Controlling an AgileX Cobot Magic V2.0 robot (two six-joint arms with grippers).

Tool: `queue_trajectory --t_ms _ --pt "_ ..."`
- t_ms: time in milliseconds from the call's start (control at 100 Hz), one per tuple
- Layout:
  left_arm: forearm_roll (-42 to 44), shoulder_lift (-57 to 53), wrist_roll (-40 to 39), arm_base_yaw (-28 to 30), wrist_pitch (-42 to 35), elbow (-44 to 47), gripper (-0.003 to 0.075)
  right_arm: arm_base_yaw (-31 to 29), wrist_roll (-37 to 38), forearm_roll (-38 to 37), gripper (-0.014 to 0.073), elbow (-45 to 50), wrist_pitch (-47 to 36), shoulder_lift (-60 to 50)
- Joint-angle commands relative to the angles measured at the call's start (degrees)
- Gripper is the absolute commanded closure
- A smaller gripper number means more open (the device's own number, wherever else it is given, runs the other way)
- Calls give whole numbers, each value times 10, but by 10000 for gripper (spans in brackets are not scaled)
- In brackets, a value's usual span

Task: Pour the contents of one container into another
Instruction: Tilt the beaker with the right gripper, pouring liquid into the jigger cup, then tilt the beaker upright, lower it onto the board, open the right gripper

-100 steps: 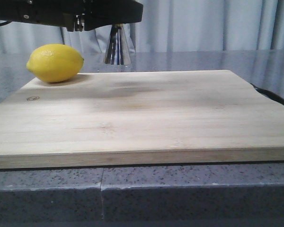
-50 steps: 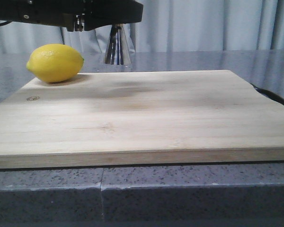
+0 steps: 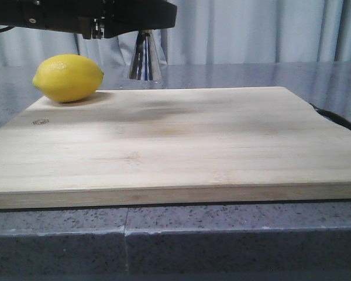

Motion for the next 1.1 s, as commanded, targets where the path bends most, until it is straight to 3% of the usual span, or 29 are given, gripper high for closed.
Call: queue_trajectory --t_ms 0,230,630,760,930,1090 --pt "-51 -29 -4 -5 57 -16 542 0 -7 -28 283 -21 -40 -20" --pt "-51 -29 -4 -5 57 -16 542 0 11 -14 283 -21 -37 -20" --pt "-51 -29 -4 -5 57 -16 542 -11 236 23 283 -21 -25 -20" --pt "-51 -29 -4 -5 57 -16 542 -42 298 61 283 -21 -25 -29" --pt "-51 -29 -4 -5 57 -16 542 -104 324 146 283 4 -35 -62" --pt "-51 -29 -4 -5 57 -16 542 -170 329 230 283 88 -111 -119"
